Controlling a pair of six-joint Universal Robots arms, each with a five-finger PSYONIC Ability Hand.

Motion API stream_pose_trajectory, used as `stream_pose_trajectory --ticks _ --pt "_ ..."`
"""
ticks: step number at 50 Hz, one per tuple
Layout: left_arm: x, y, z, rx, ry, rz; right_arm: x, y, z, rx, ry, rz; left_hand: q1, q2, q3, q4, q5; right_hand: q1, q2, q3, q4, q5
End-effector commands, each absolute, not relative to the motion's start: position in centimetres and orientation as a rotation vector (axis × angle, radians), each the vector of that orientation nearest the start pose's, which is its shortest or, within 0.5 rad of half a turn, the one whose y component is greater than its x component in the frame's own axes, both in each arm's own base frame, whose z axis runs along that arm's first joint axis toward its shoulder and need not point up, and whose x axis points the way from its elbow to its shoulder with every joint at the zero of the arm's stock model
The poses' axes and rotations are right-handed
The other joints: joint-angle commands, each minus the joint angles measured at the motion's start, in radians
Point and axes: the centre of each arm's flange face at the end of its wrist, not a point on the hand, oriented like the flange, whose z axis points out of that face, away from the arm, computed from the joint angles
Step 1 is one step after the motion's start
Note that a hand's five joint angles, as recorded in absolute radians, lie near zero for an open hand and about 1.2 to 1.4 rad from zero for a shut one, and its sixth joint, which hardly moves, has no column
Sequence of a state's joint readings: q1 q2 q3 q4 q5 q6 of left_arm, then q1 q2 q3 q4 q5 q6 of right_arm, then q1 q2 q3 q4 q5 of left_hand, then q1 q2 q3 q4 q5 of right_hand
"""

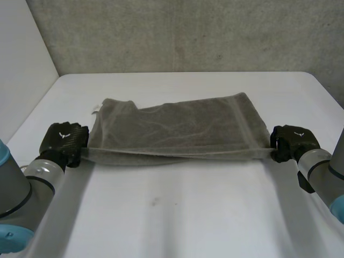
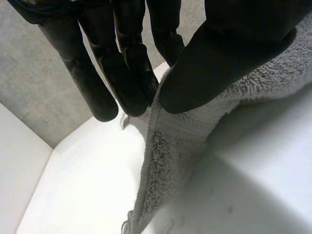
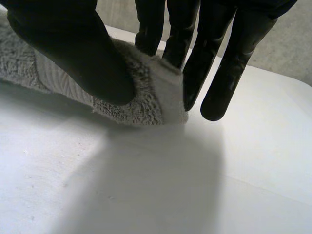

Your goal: Fold the laundry

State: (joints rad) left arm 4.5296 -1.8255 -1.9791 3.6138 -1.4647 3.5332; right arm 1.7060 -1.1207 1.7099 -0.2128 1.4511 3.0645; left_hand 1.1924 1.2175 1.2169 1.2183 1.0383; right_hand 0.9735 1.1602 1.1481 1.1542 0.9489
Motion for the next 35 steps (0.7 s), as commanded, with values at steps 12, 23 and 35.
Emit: stream_pose_trajectory --ticks 12,23,35 --pt "-18.8 -21.4 15.5 1.013 2.452 -1.639 18.3 -26.8 14.9 -1.248 2.629 -1.414 0.204 0.179 0.179 0.178 0.183 0.423 0.236 0.248 0.242 0.273" --pt "-17.7 -16.2 19.3 1.286 2.402 -1.386 14.8 -22.5 20.3 -1.704 2.675 -1.329 0.204 0.179 0.179 0.178 0.183 0.423 0.236 0.248 0.242 0.273" --pt "-18.5 -21.6 20.0 1.251 2.213 -1.634 16.4 -25.9 21.1 -1.609 2.559 -1.649 0.204 0.179 0.179 0.178 0.183 0.423 0.236 0.248 0.242 0.273"
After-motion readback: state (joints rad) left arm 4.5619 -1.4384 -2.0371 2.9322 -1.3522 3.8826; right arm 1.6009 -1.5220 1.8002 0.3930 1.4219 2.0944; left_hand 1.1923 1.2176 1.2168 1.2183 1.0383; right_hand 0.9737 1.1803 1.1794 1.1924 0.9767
